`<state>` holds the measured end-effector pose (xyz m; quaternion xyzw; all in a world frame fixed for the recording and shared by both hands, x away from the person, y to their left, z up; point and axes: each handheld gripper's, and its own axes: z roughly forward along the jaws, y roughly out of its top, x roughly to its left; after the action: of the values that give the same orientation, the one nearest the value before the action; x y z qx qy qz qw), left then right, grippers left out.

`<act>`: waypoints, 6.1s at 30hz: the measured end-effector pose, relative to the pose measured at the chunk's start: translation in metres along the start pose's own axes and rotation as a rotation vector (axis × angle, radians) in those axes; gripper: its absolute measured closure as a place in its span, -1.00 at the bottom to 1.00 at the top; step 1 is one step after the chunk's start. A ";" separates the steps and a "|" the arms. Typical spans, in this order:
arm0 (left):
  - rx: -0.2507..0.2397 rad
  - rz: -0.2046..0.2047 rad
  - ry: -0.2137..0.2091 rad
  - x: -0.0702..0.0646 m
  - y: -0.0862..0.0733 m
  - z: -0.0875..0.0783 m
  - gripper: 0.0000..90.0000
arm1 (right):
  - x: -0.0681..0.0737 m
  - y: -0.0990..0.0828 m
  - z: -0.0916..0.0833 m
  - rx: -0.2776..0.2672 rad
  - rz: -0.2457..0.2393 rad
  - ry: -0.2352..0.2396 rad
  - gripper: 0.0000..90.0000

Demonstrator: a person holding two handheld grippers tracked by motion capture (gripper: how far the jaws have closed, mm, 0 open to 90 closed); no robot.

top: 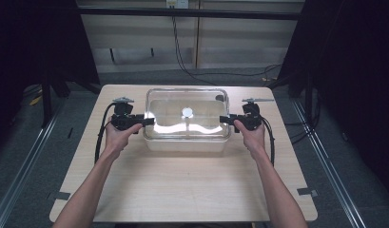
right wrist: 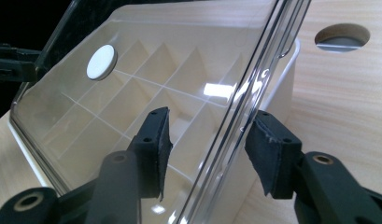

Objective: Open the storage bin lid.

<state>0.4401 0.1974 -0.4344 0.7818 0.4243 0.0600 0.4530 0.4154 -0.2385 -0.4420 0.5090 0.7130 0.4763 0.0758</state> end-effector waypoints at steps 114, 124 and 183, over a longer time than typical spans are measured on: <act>-0.127 0.062 -0.093 -0.037 -0.001 -0.078 0.56 | 0.055 0.005 -0.073 -0.114 0.008 0.106 0.55; -0.118 0.063 -0.104 -0.043 -0.016 -0.079 0.55 | 0.061 -0.004 -0.081 -0.118 0.003 0.108 0.56; 0.043 0.071 -0.148 -0.073 -0.089 -0.082 0.54 | 0.075 -0.098 -0.101 -0.011 0.079 0.129 0.57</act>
<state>0.3010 0.2194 -0.4333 0.8081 0.3631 0.0090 0.4638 0.2561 -0.2422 -0.4342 0.5047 0.6931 0.5145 0.0137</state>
